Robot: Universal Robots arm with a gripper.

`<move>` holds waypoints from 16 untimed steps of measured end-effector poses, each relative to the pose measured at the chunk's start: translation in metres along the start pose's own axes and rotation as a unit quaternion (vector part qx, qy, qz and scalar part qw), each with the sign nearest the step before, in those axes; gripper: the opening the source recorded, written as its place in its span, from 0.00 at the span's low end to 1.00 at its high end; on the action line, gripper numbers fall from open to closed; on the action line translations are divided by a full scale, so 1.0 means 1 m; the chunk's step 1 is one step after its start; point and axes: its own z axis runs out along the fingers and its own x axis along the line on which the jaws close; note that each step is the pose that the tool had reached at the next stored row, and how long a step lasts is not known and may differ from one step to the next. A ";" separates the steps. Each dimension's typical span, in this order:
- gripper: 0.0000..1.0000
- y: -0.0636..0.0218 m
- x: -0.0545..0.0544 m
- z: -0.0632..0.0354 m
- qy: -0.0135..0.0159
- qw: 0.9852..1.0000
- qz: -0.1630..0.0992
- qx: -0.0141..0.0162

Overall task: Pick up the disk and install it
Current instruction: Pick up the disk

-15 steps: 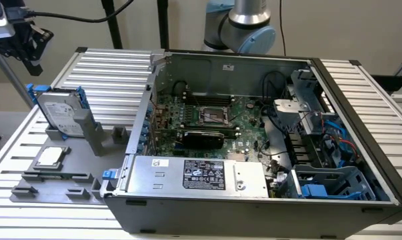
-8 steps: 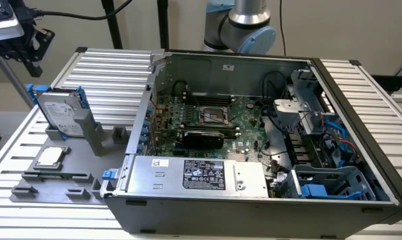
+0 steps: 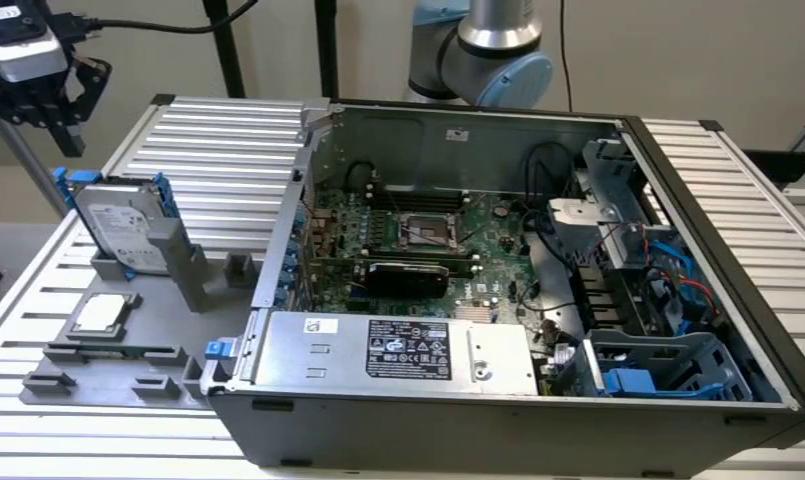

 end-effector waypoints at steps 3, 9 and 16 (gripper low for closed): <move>0.00 0.0000 0.000 0.0004 0.001 1.000 -0.028 0.001; 0.00 0.0000 0.000 0.0009 0.003 0.997 -0.082 0.002; 0.00 -0.0001 0.000 0.0013 0.005 0.989 -0.145 0.003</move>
